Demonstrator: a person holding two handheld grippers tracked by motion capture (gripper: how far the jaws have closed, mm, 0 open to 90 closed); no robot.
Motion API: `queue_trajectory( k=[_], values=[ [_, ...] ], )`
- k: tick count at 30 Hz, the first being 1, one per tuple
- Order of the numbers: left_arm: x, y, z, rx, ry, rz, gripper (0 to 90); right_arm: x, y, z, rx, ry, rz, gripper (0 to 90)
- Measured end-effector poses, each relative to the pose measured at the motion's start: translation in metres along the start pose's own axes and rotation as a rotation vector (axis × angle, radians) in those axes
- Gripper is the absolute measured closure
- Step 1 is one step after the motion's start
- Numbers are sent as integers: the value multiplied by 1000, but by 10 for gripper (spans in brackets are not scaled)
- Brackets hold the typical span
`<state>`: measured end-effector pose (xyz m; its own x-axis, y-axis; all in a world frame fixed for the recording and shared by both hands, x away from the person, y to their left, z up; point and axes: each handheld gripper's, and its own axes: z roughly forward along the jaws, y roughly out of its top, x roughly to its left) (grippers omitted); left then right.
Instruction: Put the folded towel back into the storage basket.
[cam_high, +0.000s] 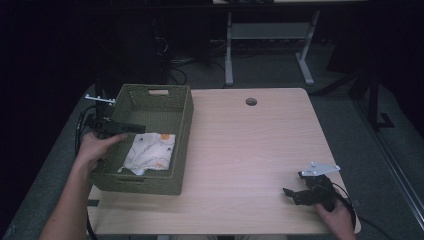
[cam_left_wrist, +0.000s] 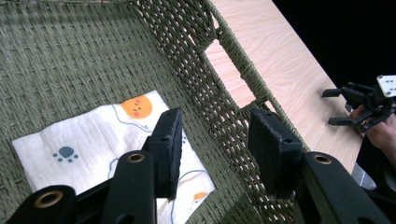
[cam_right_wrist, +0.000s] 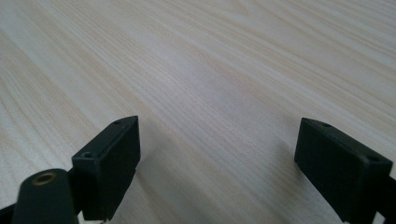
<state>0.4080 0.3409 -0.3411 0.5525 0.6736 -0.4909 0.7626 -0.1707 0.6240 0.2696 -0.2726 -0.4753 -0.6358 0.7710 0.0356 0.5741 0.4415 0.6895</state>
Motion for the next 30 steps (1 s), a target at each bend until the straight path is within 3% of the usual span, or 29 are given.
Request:
queue_trajectory(
  k=[14,30],
  values=[
    [-13,0,3,6,15,10,500,2,3,-2,-18,2,2,139],
    [-40,3,15,-30,-24,23,465,2,3,-9,-47,-8,3,139]
  ],
)
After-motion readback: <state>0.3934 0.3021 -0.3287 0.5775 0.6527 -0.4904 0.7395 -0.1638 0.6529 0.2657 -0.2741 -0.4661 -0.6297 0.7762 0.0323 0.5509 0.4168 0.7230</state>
